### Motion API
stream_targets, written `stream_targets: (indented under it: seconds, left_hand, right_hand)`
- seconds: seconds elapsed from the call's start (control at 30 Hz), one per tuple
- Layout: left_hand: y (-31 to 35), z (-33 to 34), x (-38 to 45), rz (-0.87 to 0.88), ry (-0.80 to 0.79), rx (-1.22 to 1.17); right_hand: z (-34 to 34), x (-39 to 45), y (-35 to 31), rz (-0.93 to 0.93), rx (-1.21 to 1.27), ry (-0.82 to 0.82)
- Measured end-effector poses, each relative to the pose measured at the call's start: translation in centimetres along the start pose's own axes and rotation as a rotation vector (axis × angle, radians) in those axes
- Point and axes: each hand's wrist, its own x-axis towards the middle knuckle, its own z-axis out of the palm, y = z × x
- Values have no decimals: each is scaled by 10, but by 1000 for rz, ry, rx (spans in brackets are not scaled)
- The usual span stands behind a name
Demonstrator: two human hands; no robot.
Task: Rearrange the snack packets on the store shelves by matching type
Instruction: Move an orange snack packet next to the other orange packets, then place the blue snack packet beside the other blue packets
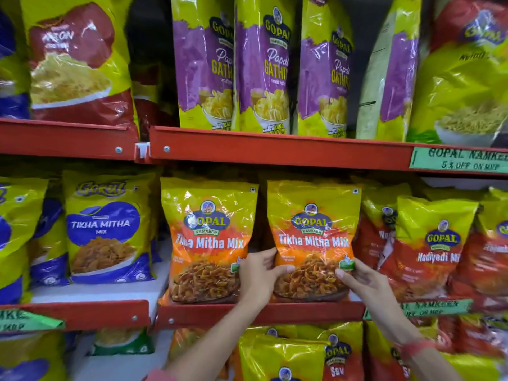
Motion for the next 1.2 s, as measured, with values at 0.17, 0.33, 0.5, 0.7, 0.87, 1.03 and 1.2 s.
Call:
stream_targets:
  seconds: [0.17,0.33,0.5,0.7,0.87,1.03,1.2]
  left_hand:
    - [6,-6,1,-12,-67,19]
    - [3,-34,-17,5,-77,13]
    - [-14,-79,-47,33,-66,-47]
    - [-39,-137,-89,-39,-40,-54]
    - [-81,-177,-120,-176,7,-90]
    - [-122,-198,-150,-340,16,-69]
    - [-181,-205,-171,-535,31,32]
  right_hand:
    - [6,-1,-7,42,-57,57]
    - [43,-28,-33,22,-103,274]
    - [101,-74,-53,-68,1,200]
    - [169,-111,-45,-35,51,90]
    - [214,-135,-17,41,61,7]
    - [250,-143,26,201,48,-82]
    - [283,-138,91,379,-7,-105]
